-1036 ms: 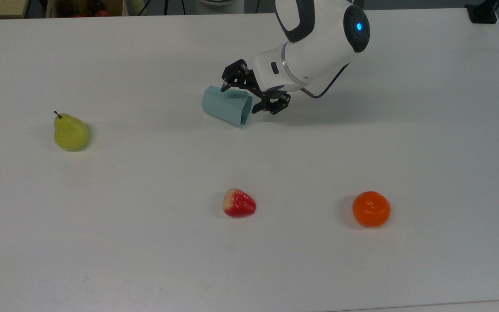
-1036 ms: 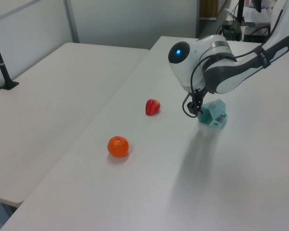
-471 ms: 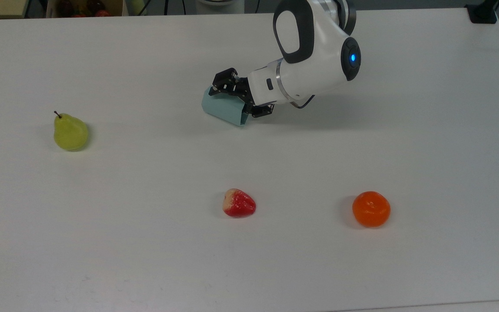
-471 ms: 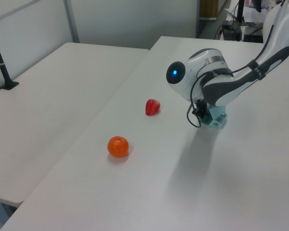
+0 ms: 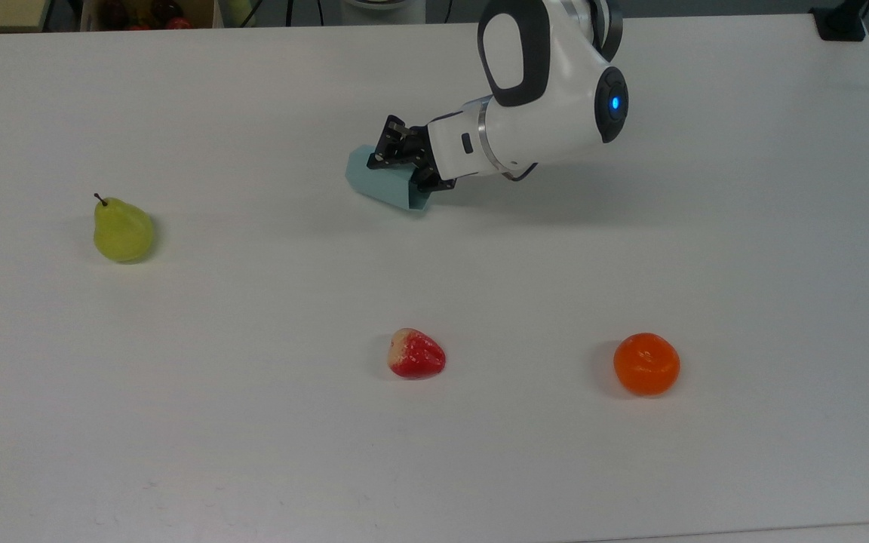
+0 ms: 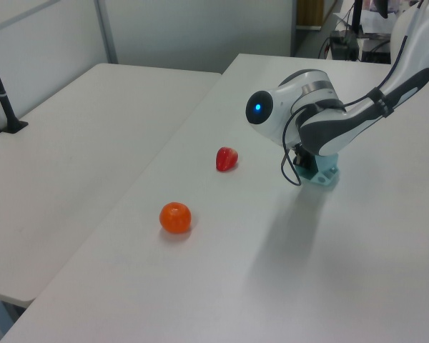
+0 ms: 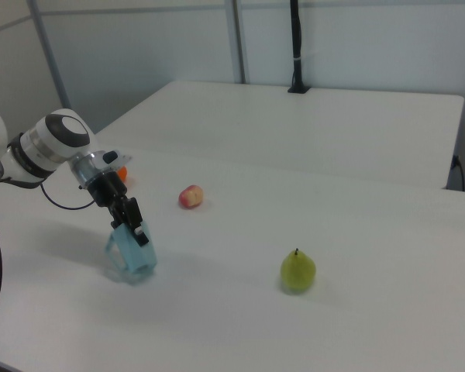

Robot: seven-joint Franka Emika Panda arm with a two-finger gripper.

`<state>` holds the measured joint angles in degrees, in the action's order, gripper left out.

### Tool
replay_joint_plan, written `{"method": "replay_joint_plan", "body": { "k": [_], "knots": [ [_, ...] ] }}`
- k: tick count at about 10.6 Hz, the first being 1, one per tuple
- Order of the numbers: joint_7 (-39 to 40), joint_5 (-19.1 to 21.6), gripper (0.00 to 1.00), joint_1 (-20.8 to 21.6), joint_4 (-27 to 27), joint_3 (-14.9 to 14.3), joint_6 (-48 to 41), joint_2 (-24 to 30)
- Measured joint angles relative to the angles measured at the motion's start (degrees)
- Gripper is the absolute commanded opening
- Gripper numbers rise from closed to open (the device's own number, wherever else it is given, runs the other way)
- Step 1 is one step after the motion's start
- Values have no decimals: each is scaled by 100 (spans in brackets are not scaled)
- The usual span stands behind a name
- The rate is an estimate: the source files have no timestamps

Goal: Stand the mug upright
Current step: 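Rotate the held mug upward so its base rests on the table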

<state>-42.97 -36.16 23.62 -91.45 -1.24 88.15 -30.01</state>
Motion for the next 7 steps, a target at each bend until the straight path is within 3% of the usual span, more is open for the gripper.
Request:
{"method": "replay_joint_plan", "body": {
  "k": [3, 5, 7],
  "knots": [
    [1050, 27, 0, -11, 88, 0, -280, 30],
    [1335, 58, 0, -32, 117, -1, -282, 89],
    [1676, 600, 0, -229, 266, -10, 230, 192]
  ]
}}
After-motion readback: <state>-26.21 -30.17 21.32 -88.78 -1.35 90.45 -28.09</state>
